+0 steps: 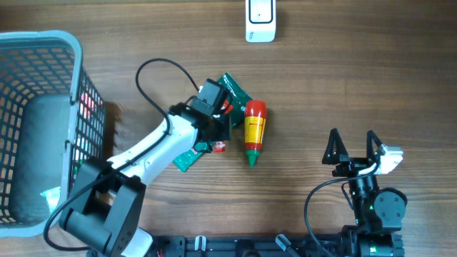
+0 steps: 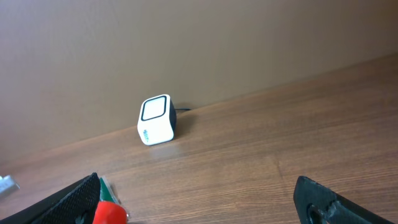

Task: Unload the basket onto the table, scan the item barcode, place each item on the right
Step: 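Carry the Nescafe stick out and place it beside the sauce bottle, then reach the left gripper into the basket and grasp the light green pouch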

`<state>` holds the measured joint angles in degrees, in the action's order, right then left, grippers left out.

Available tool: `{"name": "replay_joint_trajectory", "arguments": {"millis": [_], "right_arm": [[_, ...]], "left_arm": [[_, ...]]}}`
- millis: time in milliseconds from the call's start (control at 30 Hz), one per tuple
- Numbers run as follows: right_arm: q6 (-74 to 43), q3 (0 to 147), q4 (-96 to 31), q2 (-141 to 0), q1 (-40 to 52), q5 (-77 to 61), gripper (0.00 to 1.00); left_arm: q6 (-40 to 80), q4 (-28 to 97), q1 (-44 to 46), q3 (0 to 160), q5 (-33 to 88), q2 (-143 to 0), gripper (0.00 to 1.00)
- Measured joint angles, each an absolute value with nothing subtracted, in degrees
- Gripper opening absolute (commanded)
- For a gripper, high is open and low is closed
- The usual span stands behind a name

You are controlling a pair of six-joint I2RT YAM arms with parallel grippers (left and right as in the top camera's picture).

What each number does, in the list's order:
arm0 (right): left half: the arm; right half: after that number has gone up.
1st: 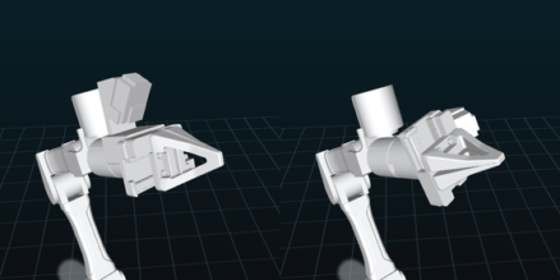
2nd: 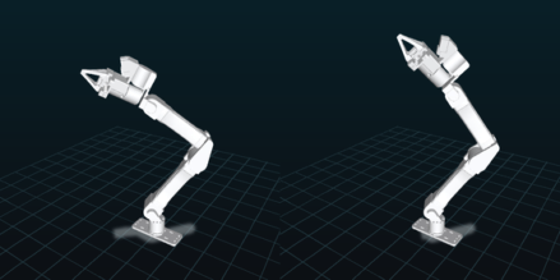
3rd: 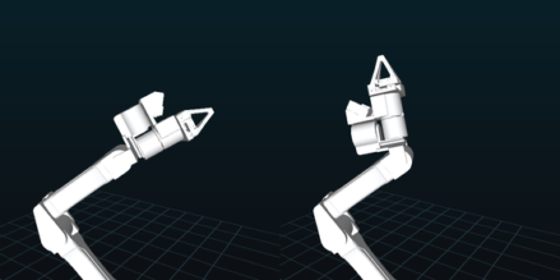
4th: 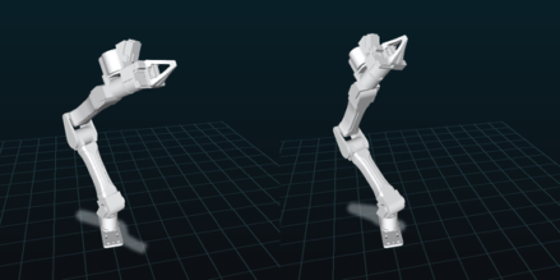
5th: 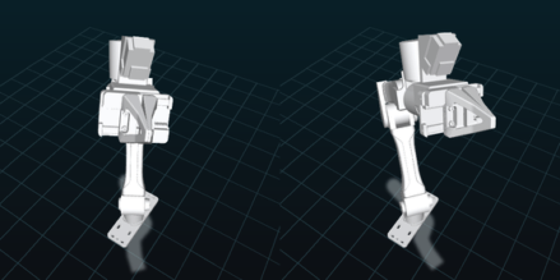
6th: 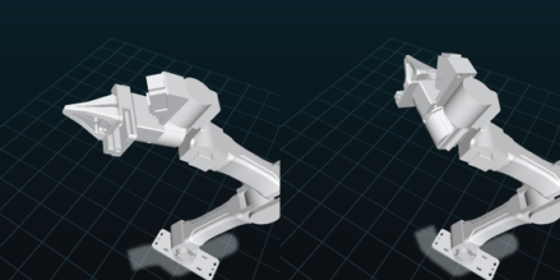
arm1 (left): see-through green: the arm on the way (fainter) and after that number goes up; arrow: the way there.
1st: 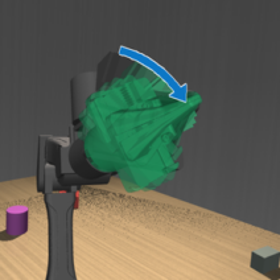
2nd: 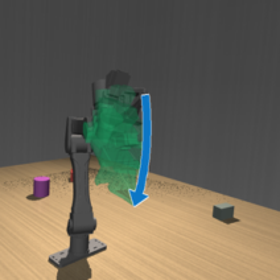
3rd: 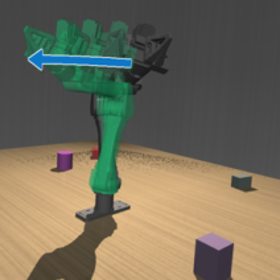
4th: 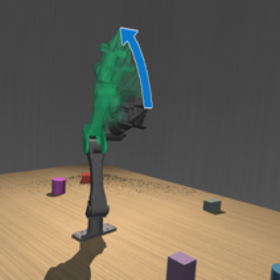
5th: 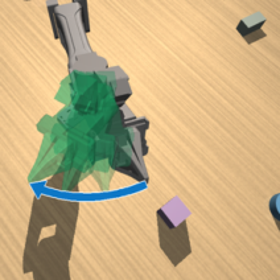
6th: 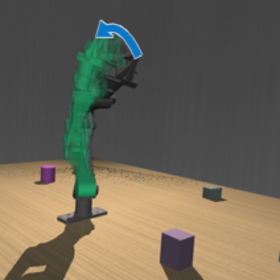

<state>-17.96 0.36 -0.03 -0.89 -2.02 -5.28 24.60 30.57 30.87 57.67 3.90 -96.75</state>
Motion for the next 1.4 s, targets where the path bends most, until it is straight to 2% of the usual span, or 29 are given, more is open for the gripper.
{"name": "replay_joint_trajectory", "arguments": {"millis": [67, 167, 200, 233, 267, 400, 600, 800, 833, 933, 1133, 1333, 1400], "right_arm": [[-18.0, 0.4, 0.0, -0.9, -2.0, -5.3, 1.00], [-18.0, 0.4, 0.0, -0.9, -2.0, -5.3, 1.00], [-18.0, 0.4, 0.0, -0.9, -2.0, -5.3, 1.00], [-18.0, 0.4, 0.0, -0.9, -2.0, -5.3, 1.00], [-18.0, 0.4, 0.0, -0.9, -2.0, -5.3, 1.00], [-18.0, 0.4, 0.0, -0.9, -2.0, -5.3, 1.00], [-18.0, 0.4, 0.0, -0.9, -2.0, -5.3, 1.00], [-18.0, 0.4, 0.0, -0.9, -2.0, -5.3, 1.00], [-18.0, 0.4, 0.0, -0.9, -2.0, -5.3, 1.00], [-18.0, 0.4, 0.0, -0.9, -2.0, -5.2, 1.00], [-18.0, 0.4, 0.0, -0.9, -2.0, -5.2, 1.00], [-18.0, 0.4, 0.0, -0.9, -2.0, -5.1, 1.00], [-18.0, 0.4, 0.0, -0.9, -2.0, -5.1, 1.00]], "left_arm": [[24.9, 28.7, 32.1, 56.8, 3.9, -96.8, 0.20], [25.0, 26.2, 34.0, 56.4, 3.9, -96.8, 0.56], [25.3, 25.4, 34.5, 56.4, 3.9, -96.8, 0.60], [25.6, 24.7, 35.2, 56.4, 3.9, -96.8, 0.70], [25.9, 24.4, 35.7, 56.4, 3.9, -96.8, 0.86], [26.1, 28.7, 36.1, 57.9, 3.2, -96.6, 1.00], [26.0, 40.9, 32.3, 71.7, -4.1, -90.6, 1.00], [25.9, 43.1, 24.1, 86.7, -12.0, -78.3, 1.00], [23.7, 42.5, 20.2, 88.5, -14.9, -71.9, 1.00], [23.7, 44.5, 14.3, 88.7, -18.5, -68.4, 1.00], [32.9, 52.5, -9.4, 88.6, -23.3, -67.9, 1.00], [39.7, 57.9, -28.4, 88.6, -16.4, -73.8, 0.97], [40.9, 59.8, -32.0, 88.6, -13.7, -77.1, 0.97]]}}
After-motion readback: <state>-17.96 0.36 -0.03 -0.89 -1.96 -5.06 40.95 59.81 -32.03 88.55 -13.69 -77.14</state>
